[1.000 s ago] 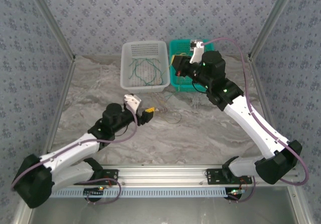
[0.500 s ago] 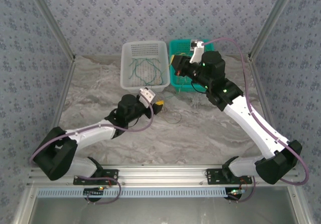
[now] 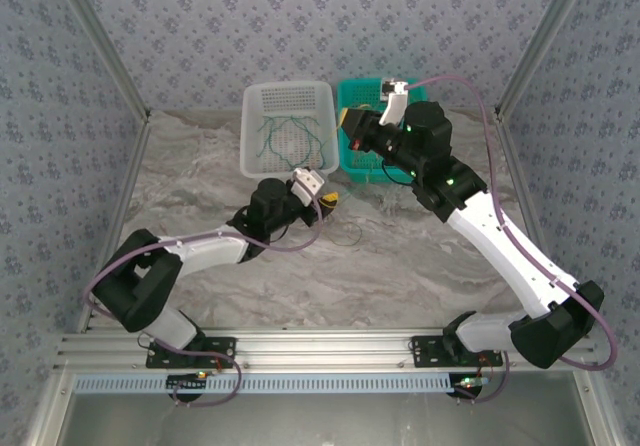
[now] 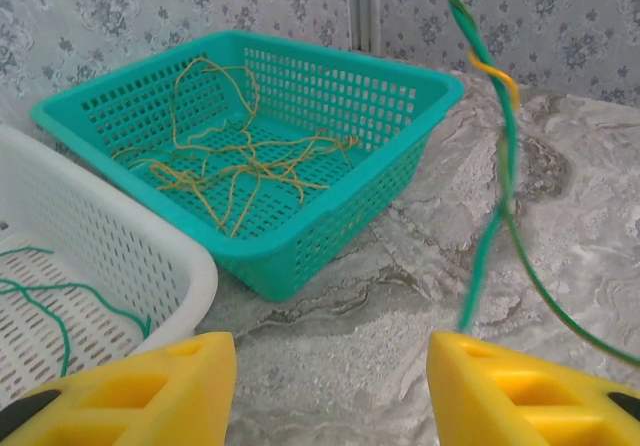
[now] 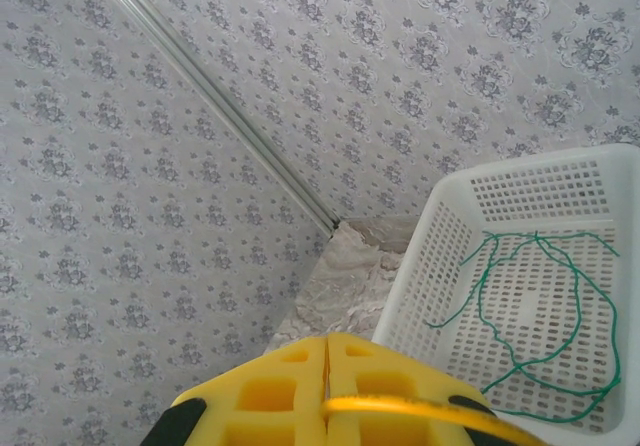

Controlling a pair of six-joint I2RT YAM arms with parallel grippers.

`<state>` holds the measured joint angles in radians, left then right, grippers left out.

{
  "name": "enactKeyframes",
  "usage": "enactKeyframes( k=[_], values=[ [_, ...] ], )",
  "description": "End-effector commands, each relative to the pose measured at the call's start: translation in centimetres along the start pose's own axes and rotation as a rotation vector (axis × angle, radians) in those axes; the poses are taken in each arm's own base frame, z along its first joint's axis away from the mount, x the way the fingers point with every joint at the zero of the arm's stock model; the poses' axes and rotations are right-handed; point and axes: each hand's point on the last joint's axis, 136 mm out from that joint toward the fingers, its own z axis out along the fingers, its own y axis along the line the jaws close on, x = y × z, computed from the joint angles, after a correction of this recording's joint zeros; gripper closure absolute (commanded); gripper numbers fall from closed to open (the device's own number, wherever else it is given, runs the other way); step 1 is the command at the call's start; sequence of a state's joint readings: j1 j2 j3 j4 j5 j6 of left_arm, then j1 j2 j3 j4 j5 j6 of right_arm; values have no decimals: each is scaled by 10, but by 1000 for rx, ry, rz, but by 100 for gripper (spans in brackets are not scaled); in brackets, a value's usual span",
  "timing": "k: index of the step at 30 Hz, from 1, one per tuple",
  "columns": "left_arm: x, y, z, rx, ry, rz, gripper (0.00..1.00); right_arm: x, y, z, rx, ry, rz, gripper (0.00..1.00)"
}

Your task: Untangle the cables

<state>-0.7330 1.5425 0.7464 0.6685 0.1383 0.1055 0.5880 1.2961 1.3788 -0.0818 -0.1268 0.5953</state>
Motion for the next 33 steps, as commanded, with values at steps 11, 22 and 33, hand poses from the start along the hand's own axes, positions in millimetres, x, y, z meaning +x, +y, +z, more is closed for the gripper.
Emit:
enactKeyframes(
  k=[11,22,33],
  values=[
    [-36,-36,4,155,-130,-25,40,-2,-6,10,-13,-16,57,100],
    [-29,-42,9,171,-107,-38,36,4,-14,20,0,-5,79,100],
    [-7,-34,29,122,-70,-22,69,4,-7,19,-31,-3,98,100]
  ],
)
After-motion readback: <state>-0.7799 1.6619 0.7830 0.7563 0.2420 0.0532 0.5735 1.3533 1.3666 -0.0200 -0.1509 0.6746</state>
